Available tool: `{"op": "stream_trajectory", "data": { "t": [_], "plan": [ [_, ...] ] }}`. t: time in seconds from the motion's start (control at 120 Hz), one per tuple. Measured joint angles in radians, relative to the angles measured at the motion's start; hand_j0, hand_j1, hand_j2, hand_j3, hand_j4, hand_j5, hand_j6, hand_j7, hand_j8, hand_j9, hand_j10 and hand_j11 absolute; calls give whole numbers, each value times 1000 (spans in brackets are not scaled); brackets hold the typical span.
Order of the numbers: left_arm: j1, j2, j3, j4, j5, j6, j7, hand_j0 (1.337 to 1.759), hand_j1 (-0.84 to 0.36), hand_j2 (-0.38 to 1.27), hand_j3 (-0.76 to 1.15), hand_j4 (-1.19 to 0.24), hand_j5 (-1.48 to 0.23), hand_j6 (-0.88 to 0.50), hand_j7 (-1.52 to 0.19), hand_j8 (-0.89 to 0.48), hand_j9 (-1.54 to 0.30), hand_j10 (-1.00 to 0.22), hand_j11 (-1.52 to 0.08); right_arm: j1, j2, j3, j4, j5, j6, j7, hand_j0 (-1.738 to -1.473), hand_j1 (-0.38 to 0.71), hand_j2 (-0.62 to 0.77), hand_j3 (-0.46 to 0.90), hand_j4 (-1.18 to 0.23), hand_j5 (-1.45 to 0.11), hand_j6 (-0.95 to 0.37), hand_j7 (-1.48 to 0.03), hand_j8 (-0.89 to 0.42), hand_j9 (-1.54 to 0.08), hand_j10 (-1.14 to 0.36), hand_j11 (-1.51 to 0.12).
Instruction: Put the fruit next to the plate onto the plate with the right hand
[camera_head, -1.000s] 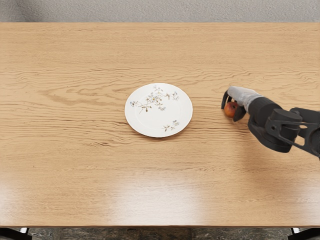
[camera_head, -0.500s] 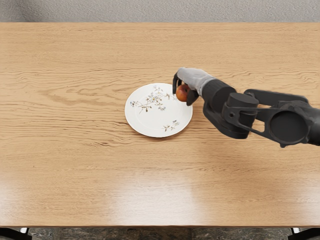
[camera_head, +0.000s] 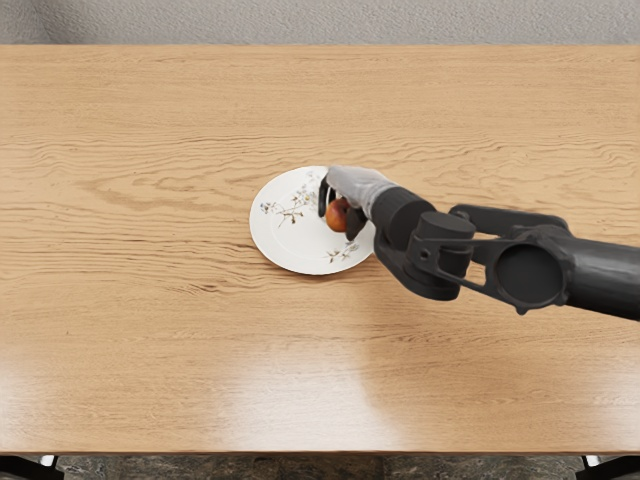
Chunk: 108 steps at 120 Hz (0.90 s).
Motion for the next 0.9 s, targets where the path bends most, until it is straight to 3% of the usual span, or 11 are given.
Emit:
{"op": "stream_trajectory", "data": {
  "t": [0.05,0.217,0.358,0.525,0.658,0.9],
  "plan": [
    [0,0,0,0,0,0,0,1658,349,0,0,0,0,0,0,0,0,0,0,-5,1,2,-8,0,-1,0,-1653,259,232,0,-724,-977,-470,-955,-458,-968,-727,-969],
    [0,0,0,0,0,0,0,1658,349,0,0,0,0,0,0,0,0,0,0,-12,19,79,-39,35,-8,0,-1656,-55,100,0,-342,-461,-231,-451,-225,-457,-344,-457],
    [0,0,0,0,0,0,0,1658,349,0,0,0,0,0,0,0,0,0,0,-9,-81,216,11,204,104,0,-1657,-192,49,0,-181,-242,-126,-237,-123,-240,-182,-241],
    [0,0,0,0,0,0,0,1658,349,0,0,0,0,0,0,0,0,0,0,-17,-263,413,66,514,400,0,-1658,-267,20,0,-91,-121,-68,-118,-66,-120,-91,-120],
    [0,0,0,0,0,0,0,1658,349,0,0,0,0,0,0,0,0,0,0,-84,-393,523,68,760,669,0,-1658,-296,9,0,-57,-75,-45,-73,-44,-74,-57,-74],
    [2,0,1,0,-1,0,0,1658,349,0,0,0,0,0,0,0,0,0,0,-209,-523,689,16,972,789,0,-1658,-318,1,0,-31,-40,-27,-39,-27,-39,-30,-39]
  ]
}}
